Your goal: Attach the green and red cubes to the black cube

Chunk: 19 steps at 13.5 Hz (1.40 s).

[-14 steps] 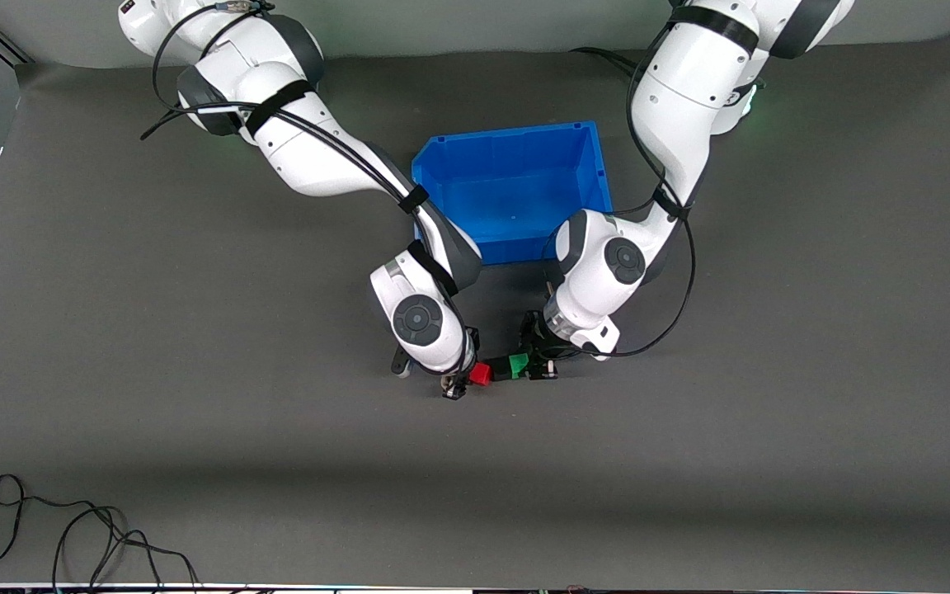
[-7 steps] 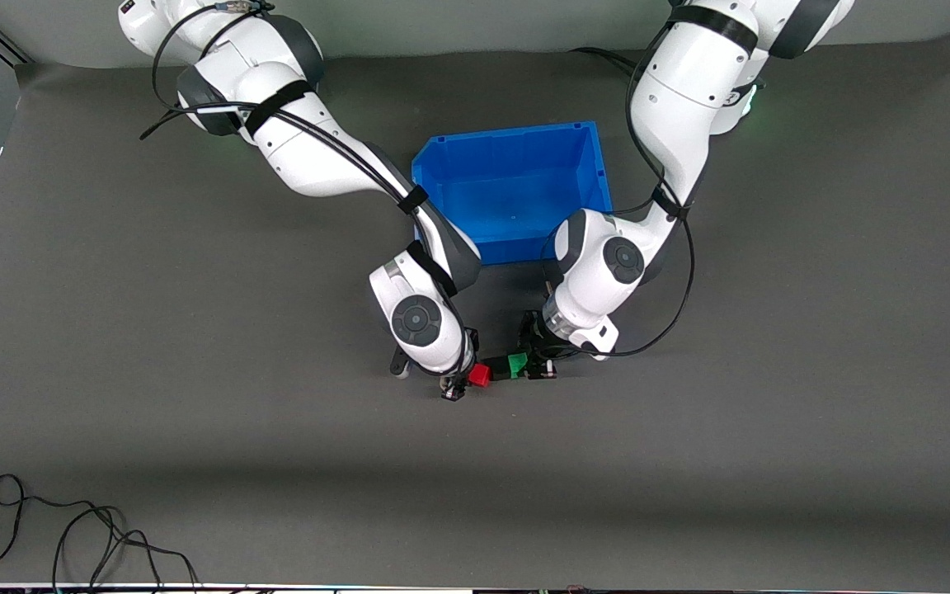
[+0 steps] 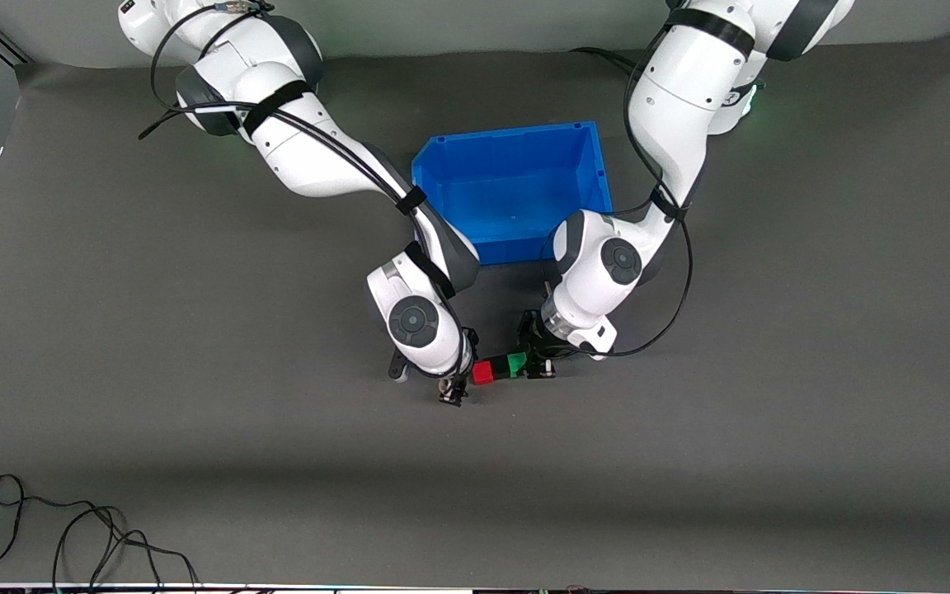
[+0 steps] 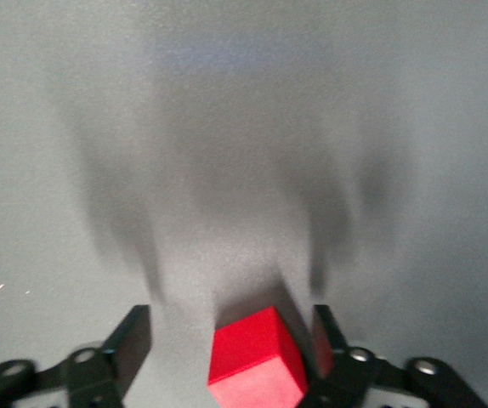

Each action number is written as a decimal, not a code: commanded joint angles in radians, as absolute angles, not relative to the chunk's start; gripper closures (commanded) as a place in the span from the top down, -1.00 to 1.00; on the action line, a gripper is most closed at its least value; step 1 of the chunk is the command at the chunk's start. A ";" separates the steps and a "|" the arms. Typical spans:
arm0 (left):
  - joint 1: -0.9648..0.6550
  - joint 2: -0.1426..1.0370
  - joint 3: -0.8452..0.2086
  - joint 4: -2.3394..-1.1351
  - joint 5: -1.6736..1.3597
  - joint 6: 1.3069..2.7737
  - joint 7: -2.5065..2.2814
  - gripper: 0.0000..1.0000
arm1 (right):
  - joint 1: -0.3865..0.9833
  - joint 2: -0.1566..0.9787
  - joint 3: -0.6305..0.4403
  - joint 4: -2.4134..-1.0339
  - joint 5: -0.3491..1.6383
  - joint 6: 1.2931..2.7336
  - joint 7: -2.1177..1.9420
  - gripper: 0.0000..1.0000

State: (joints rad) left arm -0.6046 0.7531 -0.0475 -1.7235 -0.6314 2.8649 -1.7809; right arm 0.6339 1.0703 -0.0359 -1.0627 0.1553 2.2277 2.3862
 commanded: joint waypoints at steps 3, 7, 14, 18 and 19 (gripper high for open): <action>-0.614 0.759 -0.006 -1.707 -0.603 2.866 -1.795 1.00 | 0.600 1.062 -0.035 -1.046 0.144 2.250 2.336 0.99; -0.591 0.680 0.069 -1.723 -0.531 2.707 -1.746 1.00 | 0.578 1.031 -0.037 -1.034 0.144 2.257 2.243 0.99; -0.425 0.402 0.210 -1.773 -0.459 2.119 -1.161 1.00 | 0.497 0.829 -0.038 -1.038 0.146 1.961 1.904 0.99; -0.267 0.270 0.216 -1.752 -0.299 1.869 -0.756 1.00 | 0.442 0.671 -0.040 -1.061 0.141 1.734 1.593 0.98; -0.221 0.256 0.216 -1.721 -0.301 1.788 -0.600 1.00 | 0.419 0.634 -0.040 -1.062 0.141 1.664 1.512 0.98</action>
State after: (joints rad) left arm -0.2875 0.3140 0.2227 -1.7209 -0.3190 1.8927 -0.8341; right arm 0.4576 0.7307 -0.0458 -1.0119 0.1534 1.7613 1.6551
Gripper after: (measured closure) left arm 0.000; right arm 0.009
